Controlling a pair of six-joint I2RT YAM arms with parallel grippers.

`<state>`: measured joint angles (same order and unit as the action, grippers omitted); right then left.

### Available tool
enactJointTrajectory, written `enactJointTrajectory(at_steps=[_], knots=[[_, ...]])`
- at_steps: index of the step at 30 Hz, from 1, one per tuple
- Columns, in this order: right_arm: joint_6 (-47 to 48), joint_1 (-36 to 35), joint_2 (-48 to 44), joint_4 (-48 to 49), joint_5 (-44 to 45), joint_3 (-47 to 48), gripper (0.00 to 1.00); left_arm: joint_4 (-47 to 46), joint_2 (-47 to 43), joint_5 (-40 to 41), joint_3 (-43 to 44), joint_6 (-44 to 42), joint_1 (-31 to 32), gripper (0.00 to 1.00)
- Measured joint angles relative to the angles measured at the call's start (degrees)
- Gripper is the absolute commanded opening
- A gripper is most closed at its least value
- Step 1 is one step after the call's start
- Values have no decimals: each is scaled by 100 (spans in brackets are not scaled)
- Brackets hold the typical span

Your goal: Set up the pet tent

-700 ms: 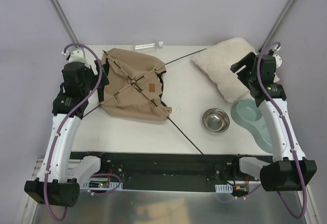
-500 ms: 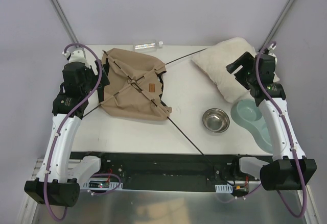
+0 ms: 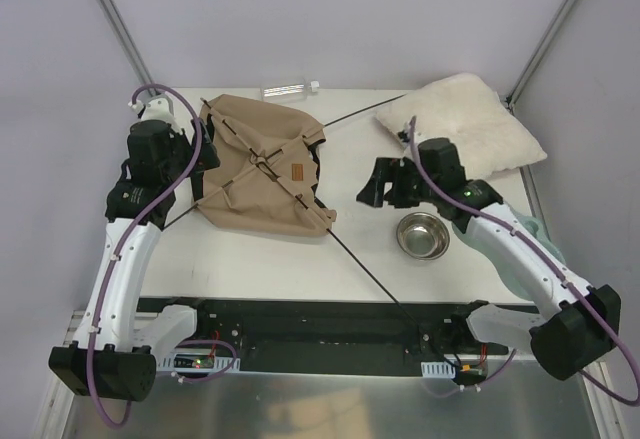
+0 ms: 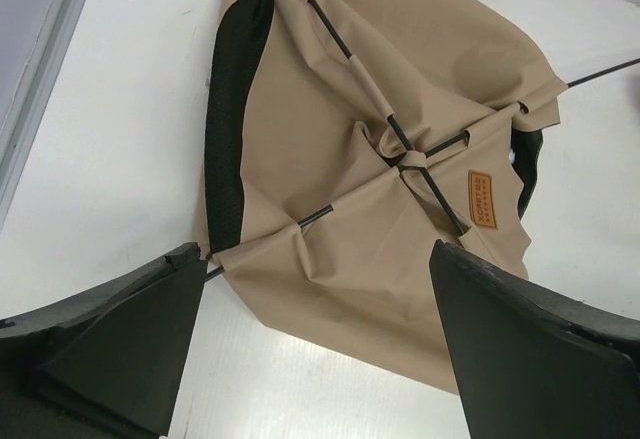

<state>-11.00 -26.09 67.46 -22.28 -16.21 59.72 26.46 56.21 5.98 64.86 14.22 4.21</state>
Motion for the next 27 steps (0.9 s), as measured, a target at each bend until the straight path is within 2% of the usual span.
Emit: enactJointTrajectory(at_steps=[6, 14, 22, 24, 27], knots=[[205, -1075, 85, -127, -94, -564, 82, -11, 166, -120, -76, 201, 0, 99], [323, -1792, 273, -411, 46, -820, 76, -15, 219, -302, -326, 496, 0, 99], [321, -2033, 505, -382, 278, -1386, 56, -111, 219, -450, -367, 634, 0, 99], [354, -2135, 704, -328, 343, -1388, 45, -127, 219, -501, -369, 660, 0, 99], [420, -2302, 990, -282, 435, -1388, 35, -170, 229, -595, -369, 699, -2, 99]])
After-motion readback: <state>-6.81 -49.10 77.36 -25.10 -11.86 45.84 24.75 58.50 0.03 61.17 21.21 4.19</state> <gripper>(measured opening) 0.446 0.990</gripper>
